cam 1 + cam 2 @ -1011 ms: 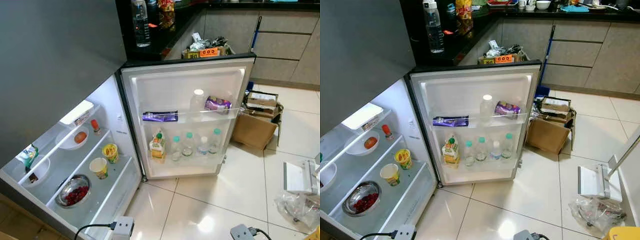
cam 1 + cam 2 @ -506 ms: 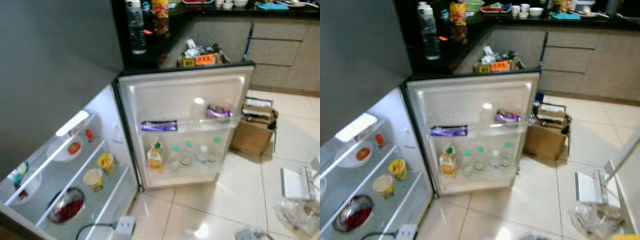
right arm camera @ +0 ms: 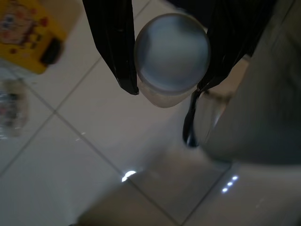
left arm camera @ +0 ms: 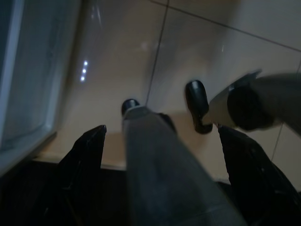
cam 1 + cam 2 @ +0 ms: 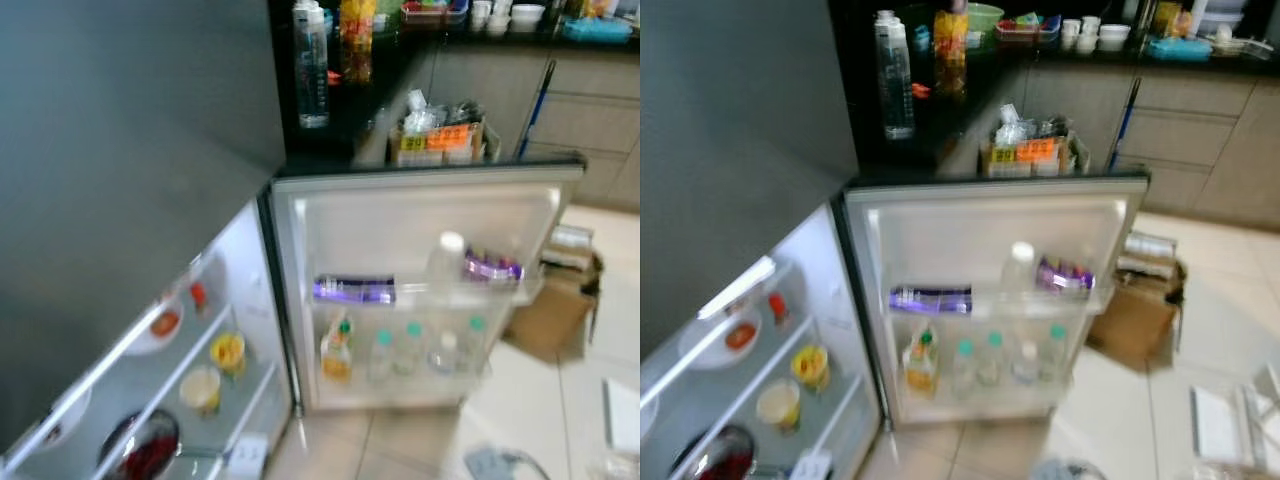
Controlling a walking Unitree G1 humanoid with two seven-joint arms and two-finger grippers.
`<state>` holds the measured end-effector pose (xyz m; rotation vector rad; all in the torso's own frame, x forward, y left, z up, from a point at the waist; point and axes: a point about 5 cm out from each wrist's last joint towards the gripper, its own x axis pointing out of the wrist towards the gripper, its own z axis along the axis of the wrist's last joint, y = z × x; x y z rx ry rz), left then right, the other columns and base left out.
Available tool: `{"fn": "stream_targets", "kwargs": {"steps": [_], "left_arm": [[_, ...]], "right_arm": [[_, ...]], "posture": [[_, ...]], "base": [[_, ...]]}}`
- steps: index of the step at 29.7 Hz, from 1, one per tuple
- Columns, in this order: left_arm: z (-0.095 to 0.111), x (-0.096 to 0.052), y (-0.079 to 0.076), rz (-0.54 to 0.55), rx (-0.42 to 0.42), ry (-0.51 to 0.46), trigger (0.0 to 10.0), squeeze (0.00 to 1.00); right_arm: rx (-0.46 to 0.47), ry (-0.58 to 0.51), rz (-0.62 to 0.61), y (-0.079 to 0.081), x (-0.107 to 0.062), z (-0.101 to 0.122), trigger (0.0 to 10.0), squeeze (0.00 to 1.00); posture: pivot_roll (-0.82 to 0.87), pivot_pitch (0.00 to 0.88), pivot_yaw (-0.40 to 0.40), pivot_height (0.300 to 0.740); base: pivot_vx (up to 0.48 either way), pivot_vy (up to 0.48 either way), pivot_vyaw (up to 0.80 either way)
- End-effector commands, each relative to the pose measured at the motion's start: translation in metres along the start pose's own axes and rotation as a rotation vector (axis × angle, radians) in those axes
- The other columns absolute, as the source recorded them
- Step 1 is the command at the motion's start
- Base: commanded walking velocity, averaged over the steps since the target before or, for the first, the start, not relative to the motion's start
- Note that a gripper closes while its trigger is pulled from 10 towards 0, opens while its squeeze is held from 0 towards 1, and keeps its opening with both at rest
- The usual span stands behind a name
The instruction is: Restocking fridge
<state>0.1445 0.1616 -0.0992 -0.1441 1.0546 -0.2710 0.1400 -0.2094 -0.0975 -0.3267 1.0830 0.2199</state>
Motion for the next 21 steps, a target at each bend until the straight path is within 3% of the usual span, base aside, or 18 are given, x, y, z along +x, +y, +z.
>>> {"fn": "stream_targets", "kwargs": {"steps": [1,6,12,16,21], "left_arm": [[0.002,0.001,0.000,0.006,0.014,0.006,10.0,0.00],[0.002,0.001,-0.001,-0.013,0.007,0.009,10.0,0.00],[0.001,0.001,-0.003,-0.028,0.010,0.014,10.0,0.00],[0.001,0.001,-0.003,-0.025,0.004,0.014,10.0,0.00],[0.000,0.001,-0.003,-0.018,-0.018,0.006,10.0,0.00]], "right_arm": [[-0.006,0.005,-0.019,-0.006,-0.001,-0.001,10.0,0.00],[-0.006,0.002,-0.024,-0.008,-0.001,0.000,10.0,0.00],[-0.009,-0.029,-0.031,-0.011,0.000,0.008,10.0,0.00],[-0.028,-0.084,-0.022,-0.014,0.001,0.022,10.0,0.00],[-0.062,-0.206,0.084,-0.011,0.001,0.051,10.0,0.00]], "posture": [[-0.19,0.000,0.046,0.740],[-0.19,0.000,0.046,0.740],[-0.20,0.000,0.048,0.740],[-0.20,0.000,0.049,0.740],[-0.20,0.000,0.049,0.740]], "base": [[0.000,0.000,0.00],[0.000,0.000,0.00],[0.000,-0.410,0.00],[0.000,-0.460,0.00],[0.000,0.000,0.00]]}}
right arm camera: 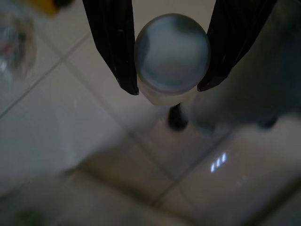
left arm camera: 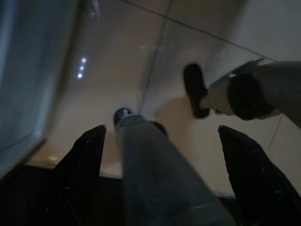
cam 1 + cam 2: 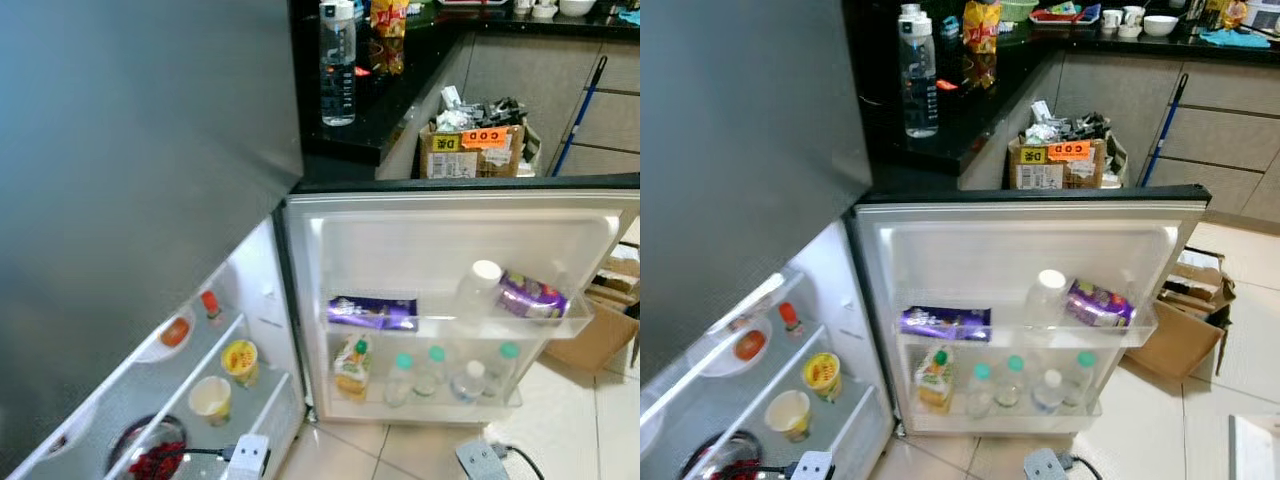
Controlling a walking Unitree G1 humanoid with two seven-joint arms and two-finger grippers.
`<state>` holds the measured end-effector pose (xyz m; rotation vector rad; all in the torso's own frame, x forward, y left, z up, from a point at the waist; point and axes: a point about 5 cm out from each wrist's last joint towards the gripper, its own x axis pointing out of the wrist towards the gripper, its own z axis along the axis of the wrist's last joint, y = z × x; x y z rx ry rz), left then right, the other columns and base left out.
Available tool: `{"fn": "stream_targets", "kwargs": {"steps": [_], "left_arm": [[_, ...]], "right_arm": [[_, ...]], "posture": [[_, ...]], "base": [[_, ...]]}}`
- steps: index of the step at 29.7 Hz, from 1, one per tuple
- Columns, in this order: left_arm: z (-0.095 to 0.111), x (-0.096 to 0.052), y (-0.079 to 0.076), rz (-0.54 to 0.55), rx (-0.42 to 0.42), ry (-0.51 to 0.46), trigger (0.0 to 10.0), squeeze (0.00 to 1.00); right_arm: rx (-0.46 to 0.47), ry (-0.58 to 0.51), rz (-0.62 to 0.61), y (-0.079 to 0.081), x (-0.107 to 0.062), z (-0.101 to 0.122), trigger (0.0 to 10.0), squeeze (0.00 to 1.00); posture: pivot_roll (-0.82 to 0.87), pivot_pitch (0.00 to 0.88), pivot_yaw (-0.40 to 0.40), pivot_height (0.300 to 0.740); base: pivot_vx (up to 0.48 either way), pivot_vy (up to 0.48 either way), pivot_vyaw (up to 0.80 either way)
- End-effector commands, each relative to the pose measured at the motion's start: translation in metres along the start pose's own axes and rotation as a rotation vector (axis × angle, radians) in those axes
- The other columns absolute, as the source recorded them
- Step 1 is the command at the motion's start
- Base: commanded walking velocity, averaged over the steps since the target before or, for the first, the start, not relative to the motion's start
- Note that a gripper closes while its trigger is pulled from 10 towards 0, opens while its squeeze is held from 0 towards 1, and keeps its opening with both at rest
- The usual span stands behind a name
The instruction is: Restocking fridge
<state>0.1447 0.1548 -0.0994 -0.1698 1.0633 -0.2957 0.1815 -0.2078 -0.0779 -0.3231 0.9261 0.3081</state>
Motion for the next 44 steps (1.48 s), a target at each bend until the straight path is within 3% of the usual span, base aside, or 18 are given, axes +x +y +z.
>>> {"fn": "stream_targets", "kwargs": {"steps": [1,3,9,12,15,20,22,25,28,32,36,39,44], "left_arm": [[0.000,-0.001,0.004,0.014,-0.007,-0.003,10.0,0.00],[0.001,-0.001,0.003,0.012,-0.005,-0.005,10.0,0.00],[0.002,-0.001,0.003,0.012,-0.005,-0.010,10.0,0.00],[0.004,-0.001,0.003,0.014,0.005,-0.025,10.0,0.00],[0.016,0.001,0.001,0.000,0.027,-0.081,10.0,0.00],[0.033,0.002,-0.002,-0.033,0.057,-0.149,10.0,0.00],[0.051,0.003,-0.006,-0.064,0.089,-0.210,10.0,0.00],[0.056,0.003,-0.006,-0.065,0.092,-0.222,10.0,0.00],[0.056,0.004,-0.006,-0.065,0.094,-0.221,10.0,0.00],[0.053,0.005,-0.013,-0.097,0.131,-0.214,10.0,0.00],[0.055,0.005,-0.015,-0.109,0.147,-0.232,10.0,0.00],[0.057,0.005,-0.015,-0.109,0.150,-0.241,10.0,0.00],[0.060,0.004,-0.012,-0.100,0.157,-0.258,10.0,0.00]], "right_arm": [[-0.010,-0.044,0.039,0.004,0.001,0.008,10.0,0.00],[-0.063,-0.128,0.165,0.009,0.004,0.029,10.0,0.00],[-0.115,-0.263,0.344,0.015,0.003,0.062,10.0,0.00],[-0.141,-0.436,0.561,0.020,-0.004,0.103,10.0,0.00],[-0.231,-0.550,0.732,0.021,-0.017,0.133,10.0,0.00],[-0.324,-0.607,0.845,0.021,-0.030,0.148,10.0,0.00],[-0.416,-0.647,0.960,0.020,-0.047,0.160,10.0,0.00],[-0.443,-0.677,1.003,0.019,-0.056,0.166,10.0,0.00],[-0.448,-0.702,1.007,0.019,-0.060,0.172,10.0,0.00],[-0.457,-0.933,0.891,0.006,-0.084,0.213,10.0,0.00],[-0.458,-1.030,0.762,-0.007,-0.095,0.234,10.0,0.00],[-0.460,-1.043,0.717,-0.013,-0.100,0.240,10.0,0.00],[-0.479,-1.057,0.537,-0.035,-0.109,0.256,10.0,0.00]], "posture": [[-0.20,0.000,0.049,0.740],[-0.21,0.000,0.048,0.740],[-0.21,0.000,0.047,0.740],[-0.21,0.000,0.047,0.740],[-0.20,0.000,0.041,0.740],[-0.20,0.000,0.036,0.740],[-0.20,0.000,0.028,0.740],[-0.20,0.000,0.028,0.740],[-0.20,0.000,0.029,0.740],[-0.22,0.000,0.036,0.740],[-0.22,0.000,0.036,0.740],[-0.22,0.000,0.035,0.740],[-0.22,0.000,0.034,0.740]], "base": [[0.000,0.000,0.00],[0.000,0.000,0.00],[0.000,0.000,0.00],[0.000,0.000,0.00],[0.000,0.000,0.00],[0.000,0.000,0.00],[0.000,0.000,0.00],[0.000,0.000,0.00],[0.000,0.000,0.00],[0.000,0.000,0.00],[0.000,0.000,0.00],[0.000,0.000,0.00],[0.000,0.000,0.00]]}}
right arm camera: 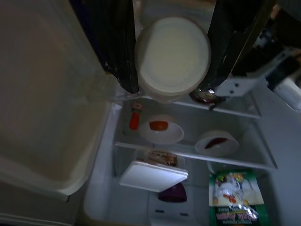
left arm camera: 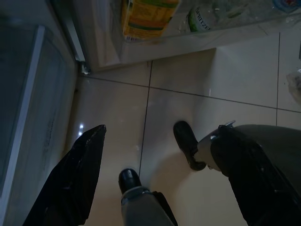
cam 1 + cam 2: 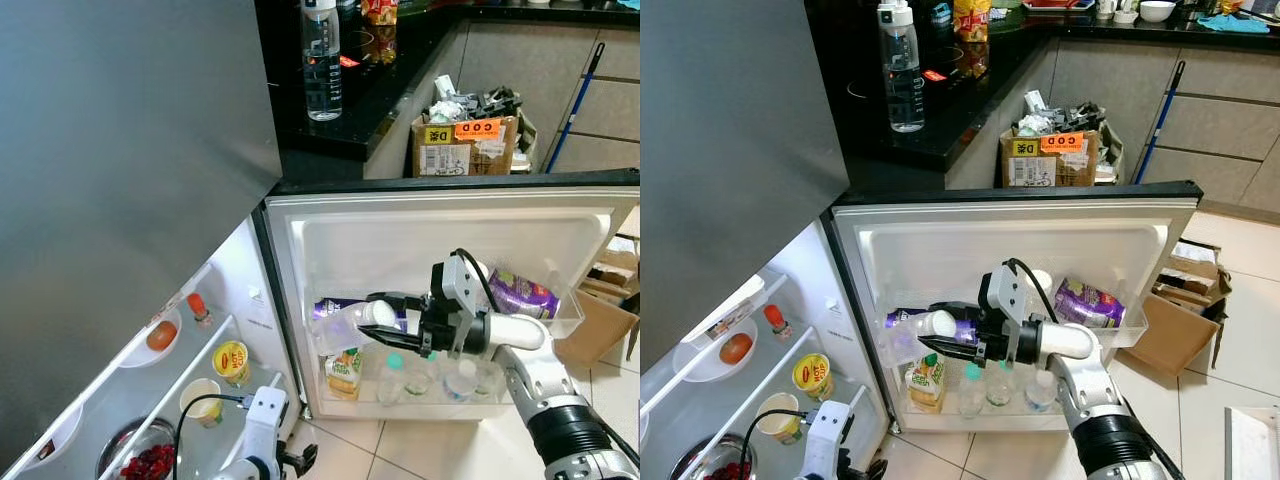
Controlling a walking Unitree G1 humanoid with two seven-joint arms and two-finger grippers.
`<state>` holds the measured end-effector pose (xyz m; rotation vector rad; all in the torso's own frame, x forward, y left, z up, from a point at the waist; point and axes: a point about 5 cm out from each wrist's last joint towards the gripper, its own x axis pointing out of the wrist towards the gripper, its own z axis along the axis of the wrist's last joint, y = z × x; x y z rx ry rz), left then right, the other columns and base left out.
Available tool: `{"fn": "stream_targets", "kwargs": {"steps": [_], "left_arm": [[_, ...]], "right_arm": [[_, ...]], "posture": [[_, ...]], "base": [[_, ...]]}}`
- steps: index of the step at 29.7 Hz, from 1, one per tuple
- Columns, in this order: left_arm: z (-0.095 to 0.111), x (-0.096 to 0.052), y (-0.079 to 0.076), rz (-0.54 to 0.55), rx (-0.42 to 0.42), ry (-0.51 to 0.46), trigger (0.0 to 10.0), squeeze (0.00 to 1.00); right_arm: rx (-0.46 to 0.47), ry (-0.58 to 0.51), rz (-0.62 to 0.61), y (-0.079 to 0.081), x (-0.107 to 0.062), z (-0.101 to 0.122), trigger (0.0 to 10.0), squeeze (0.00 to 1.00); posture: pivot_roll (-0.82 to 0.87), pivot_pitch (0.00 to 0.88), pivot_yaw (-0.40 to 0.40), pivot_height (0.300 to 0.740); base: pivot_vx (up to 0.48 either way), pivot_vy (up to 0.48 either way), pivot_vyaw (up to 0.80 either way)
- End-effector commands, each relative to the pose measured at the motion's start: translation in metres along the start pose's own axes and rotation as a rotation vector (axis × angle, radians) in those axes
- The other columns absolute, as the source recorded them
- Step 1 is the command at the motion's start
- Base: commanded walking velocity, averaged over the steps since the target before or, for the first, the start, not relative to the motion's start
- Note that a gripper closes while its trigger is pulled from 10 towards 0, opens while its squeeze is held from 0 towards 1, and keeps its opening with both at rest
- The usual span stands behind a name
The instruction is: Restocking fridge
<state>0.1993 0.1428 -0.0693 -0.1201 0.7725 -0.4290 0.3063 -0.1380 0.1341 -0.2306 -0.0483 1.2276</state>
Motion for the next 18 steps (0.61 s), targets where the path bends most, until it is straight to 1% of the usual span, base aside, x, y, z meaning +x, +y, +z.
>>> {"fn": "stream_targets", "kwargs": {"steps": [1,4,6,8,9,10,11,14,16,18], "left_arm": [[-0.002,0.000,-0.001,-0.003,0.007,0.003,10.0,0.00],[-0.002,0.000,-0.001,-0.003,0.007,0.003,10.0,0.00],[-0.004,-0.001,-0.002,-0.004,0.009,0.004,10.0,0.00],[-0.004,-0.001,-0.002,-0.004,0.009,0.004,10.0,0.00],[-0.004,-0.001,-0.002,-0.006,0.011,0.005,10.0,0.00],[-0.004,-0.001,-0.002,-0.006,0.011,0.005,10.0,0.00],[-0.004,-0.001,-0.002,-0.013,0.016,0.001,10.0,0.00],[0.012,0.002,-0.003,-0.042,0.053,-0.078,10.0,0.00],[0.012,0.002,-0.003,-0.042,0.053,-0.078,10.0,0.00],[0.024,0.003,-0.004,-0.064,0.082,-0.133,10.0,0.00]], "right_arm": [[-0.103,-0.018,-0.165,-0.022,-0.010,0.022,10.0,0.00],[-0.116,-0.019,-0.189,-0.024,-0.009,0.025,10.0,0.00],[-0.138,-0.033,-0.249,-0.029,-0.008,0.031,10.0,0.00],[-0.138,-0.033,-0.249,-0.029,-0.008,0.031,10.0,0.00],[-0.145,-0.050,-0.281,-0.032,-0.008,0.035,10.0,0.00],[-0.145,-0.050,-0.281,-0.032,-0.008,0.035,10.0,0.00],[-0.154,-0.066,-0.307,-0.035,-0.008,0.040,10.0,0.00],[-0.168,-0.102,-0.329,-0.038,-0.011,0.051,10.0,0.00],[-0.168,-0.102,-0.329,-0.038,-0.011,0.051,10.0,0.00],[-0.171,-0.096,-0.321,-0.038,-0.014,0.052,10.0,0.00]], "posture": [[-0.22,0.000,0.034,0.740],[-0.22,0.000,0.034,0.740],[-0.22,0.000,0.035,0.740],[-0.22,0.000,0.035,0.740],[-0.22,0.000,0.036,0.740],[-0.22,0.000,0.036,0.740],[-0.22,0.000,0.037,0.740],[-0.22,0.000,0.041,0.740],[-0.22,0.000,0.041,0.740],[-0.22,0.000,0.041,0.740]], "base": [[0.000,0.000,0.00],[0.000,0.000,0.00],[0.000,0.000,0.00],[0.000,0.000,0.00],[0.000,0.000,0.00],[0.000,0.000,0.00],[0.000,0.000,0.00],[0.000,0.000,0.00],[0.000,0.000,0.00],[0.000,0.000,0.00]]}}
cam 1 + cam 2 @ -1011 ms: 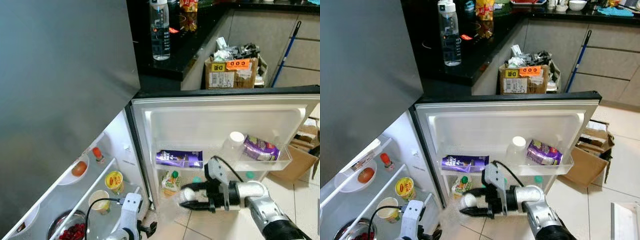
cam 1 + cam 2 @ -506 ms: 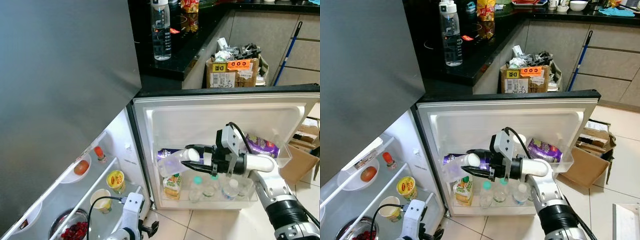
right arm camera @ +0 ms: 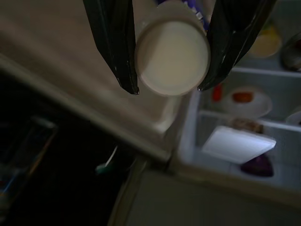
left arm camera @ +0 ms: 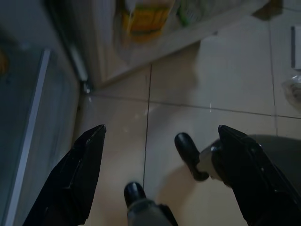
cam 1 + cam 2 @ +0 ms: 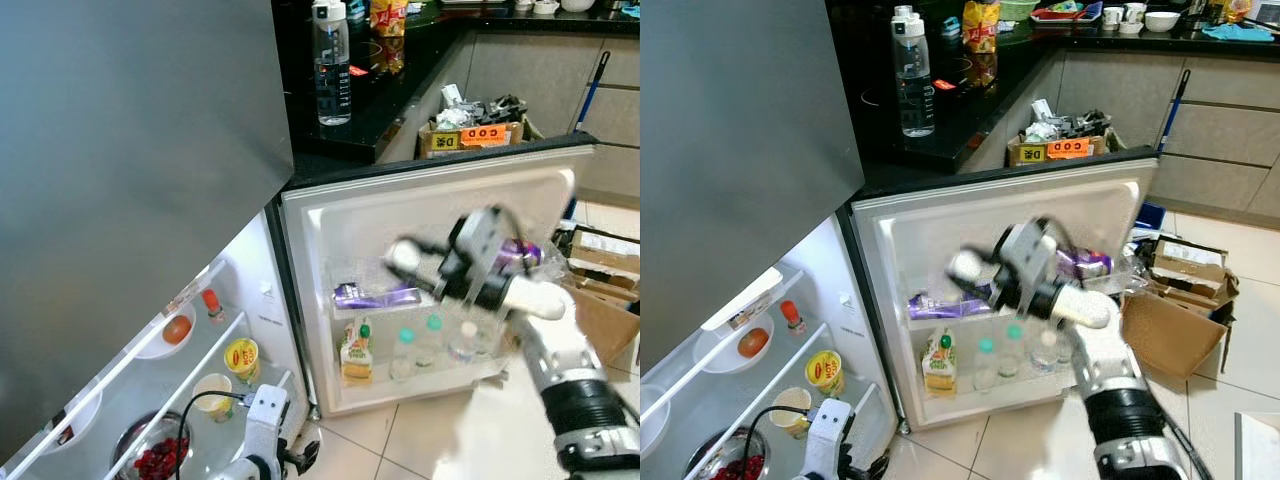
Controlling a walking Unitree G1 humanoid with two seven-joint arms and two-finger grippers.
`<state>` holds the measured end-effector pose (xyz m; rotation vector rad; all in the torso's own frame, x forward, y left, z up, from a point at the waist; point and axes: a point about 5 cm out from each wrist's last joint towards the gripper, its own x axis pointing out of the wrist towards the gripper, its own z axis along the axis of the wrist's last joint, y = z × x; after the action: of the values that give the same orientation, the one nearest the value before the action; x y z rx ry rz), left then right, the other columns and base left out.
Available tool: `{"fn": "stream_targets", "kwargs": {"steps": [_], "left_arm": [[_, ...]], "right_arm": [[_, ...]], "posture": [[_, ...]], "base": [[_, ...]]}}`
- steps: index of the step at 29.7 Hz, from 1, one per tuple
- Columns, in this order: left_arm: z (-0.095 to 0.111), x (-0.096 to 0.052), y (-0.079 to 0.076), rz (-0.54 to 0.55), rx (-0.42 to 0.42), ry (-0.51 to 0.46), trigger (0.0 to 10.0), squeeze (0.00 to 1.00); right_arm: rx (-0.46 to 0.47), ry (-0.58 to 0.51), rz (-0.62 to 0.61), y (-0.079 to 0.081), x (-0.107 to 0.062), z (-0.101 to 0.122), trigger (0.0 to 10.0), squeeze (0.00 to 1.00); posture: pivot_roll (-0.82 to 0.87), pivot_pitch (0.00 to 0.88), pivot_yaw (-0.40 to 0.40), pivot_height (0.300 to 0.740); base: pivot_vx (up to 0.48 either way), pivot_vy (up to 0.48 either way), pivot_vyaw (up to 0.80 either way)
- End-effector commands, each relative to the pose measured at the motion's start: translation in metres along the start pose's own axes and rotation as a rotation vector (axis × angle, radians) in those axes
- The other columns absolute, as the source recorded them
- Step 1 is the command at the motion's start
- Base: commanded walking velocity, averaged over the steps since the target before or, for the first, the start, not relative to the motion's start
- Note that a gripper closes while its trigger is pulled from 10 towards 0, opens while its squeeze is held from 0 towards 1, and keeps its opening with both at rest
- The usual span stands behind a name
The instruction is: Restocking fridge
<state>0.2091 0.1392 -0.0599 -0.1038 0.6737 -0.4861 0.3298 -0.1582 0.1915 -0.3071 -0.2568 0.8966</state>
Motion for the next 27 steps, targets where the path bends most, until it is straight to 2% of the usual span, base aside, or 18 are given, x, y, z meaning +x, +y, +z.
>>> {"fn": "stream_targets", "kwargs": {"steps": [1,2,6,10,14,27], "left_arm": [[0.010,0.003,-0.001,-0.018,0.026,-0.047,10.0,0.00],[0.022,0.005,-0.002,-0.051,0.072,-0.101,10.0,0.00],[0.033,0.006,-0.003,-0.087,0.127,-0.151,10.0,0.00],[0.036,0.006,-0.004,-0.096,0.143,-0.167,10.0,0.00],[0.069,0.011,-0.014,-0.156,0.210,-0.334,10.0,0.00],[0.103,0.014,-0.024,-0.176,0.311,-0.494,10.0,0.00]], "right_arm": [[0.004,-0.013,0.014,0.002,0.001,0.003,10.0,0.00],[-0.007,0.012,0.023,0.001,-0.003,0.002,10.0,0.00],[-0.018,0.052,-0.007,-0.004,-0.006,-0.003,10.0,0.00],[-0.022,0.070,-0.023,-0.006,-0.006,-0.005,10.0,0.00],[-0.034,0.240,-0.197,-0.018,-0.006,-0.031,10.0,0.00],[-0.031,0.317,-0.413,-0.033,-0.006,-0.049,10.0,0.00]], "posture": [[-0.22,0.000,0.041,0.740],[-0.22,0.000,0.041,0.740],[-0.22,0.000,0.040,0.740],[-0.22,0.000,0.040,0.740],[-0.21,0.000,0.023,0.740],[-0.20,0.000,0.020,0.740]], "base": [[0.000,0.000,0.00],[0.000,0.000,0.00],[0.000,0.000,0.00],[0.000,0.000,0.00],[0.000,0.000,0.00],[0.000,0.000,0.00]]}}
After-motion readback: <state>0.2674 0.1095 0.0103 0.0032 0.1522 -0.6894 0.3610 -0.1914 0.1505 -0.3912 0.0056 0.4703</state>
